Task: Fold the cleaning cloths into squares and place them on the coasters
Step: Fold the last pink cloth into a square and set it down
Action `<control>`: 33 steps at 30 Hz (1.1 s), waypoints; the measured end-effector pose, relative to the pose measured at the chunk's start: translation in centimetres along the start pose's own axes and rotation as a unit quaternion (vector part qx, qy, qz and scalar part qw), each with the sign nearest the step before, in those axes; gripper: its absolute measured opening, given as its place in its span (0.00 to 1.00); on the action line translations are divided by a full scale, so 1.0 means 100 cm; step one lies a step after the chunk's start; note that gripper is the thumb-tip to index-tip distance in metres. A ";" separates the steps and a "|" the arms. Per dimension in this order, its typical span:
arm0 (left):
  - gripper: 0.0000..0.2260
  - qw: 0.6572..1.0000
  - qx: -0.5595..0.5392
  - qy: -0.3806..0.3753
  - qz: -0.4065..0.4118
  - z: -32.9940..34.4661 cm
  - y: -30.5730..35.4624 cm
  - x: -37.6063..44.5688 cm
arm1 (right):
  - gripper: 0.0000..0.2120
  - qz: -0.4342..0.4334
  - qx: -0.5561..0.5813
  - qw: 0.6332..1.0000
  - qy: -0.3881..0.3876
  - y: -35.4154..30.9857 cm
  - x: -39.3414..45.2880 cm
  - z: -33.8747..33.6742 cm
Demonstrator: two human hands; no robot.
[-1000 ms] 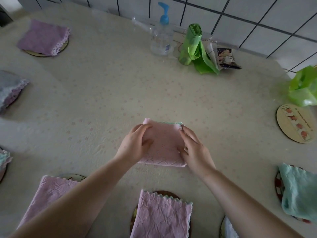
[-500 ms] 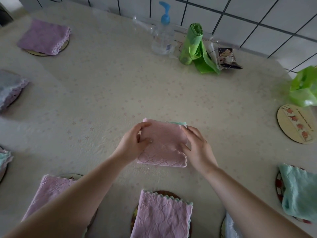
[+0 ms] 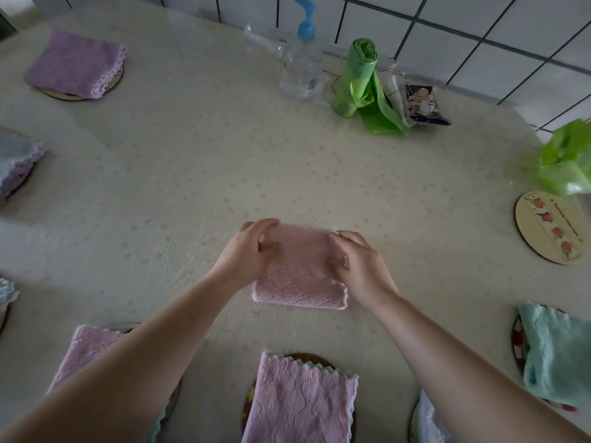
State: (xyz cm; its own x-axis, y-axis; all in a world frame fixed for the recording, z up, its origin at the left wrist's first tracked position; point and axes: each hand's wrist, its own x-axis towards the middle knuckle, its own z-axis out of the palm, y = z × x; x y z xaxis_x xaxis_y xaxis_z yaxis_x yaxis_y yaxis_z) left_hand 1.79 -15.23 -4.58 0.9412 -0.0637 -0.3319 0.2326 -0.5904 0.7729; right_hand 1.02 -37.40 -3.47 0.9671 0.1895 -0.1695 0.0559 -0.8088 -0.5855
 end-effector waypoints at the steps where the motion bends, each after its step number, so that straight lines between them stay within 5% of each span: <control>1: 0.22 1.000 0.002 0.010 -0.001 0.000 0.001 0.001 | 0.24 0.010 -0.002 1.000 -0.009 0.000 0.002 0.000; 12: 0.10 0.995 0.061 0.078 -0.020 -0.006 0.009 0.018 | 0.27 0.038 -0.003 0.999 0.000 0.000 0.002 0.005; 16: 0.19 0.967 0.179 0.119 0.138 0.006 0.014 -0.010 | 0.28 0.059 -0.059 0.996 0.000 -0.006 -0.002 0.007; 19: 0.20 0.933 0.273 0.066 0.224 0.025 0.003 -0.030 | 0.26 -0.017 -0.135 0.991 -0.003 -0.011 -0.016 0.014; 22: 0.27 0.916 0.345 -0.001 0.204 0.036 -0.014 -0.029 | 0.31 -0.060 -0.198 0.977 -0.055 -0.008 -0.025 0.029; 29: 0.33 0.895 0.408 -0.037 0.176 0.030 -0.013 -0.015 | 0.39 0.018 -0.260 0.962 -0.086 0.005 -0.020 0.023; 33: 0.33 0.947 0.303 0.015 0.104 0.020 -0.009 -0.030 | 0.34 0.098 -0.176 0.979 -0.014 0.006 -0.035 0.007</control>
State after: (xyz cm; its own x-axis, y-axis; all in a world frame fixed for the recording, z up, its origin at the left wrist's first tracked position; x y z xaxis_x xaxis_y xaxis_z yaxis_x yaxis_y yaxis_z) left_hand -1.69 -16.15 -5.40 0.9600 -0.2109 -0.1842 -0.1324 -0.9215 0.3651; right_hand -2.57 -38.14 -3.80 0.9613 0.0230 -0.2747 -0.0425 -0.9722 -0.2301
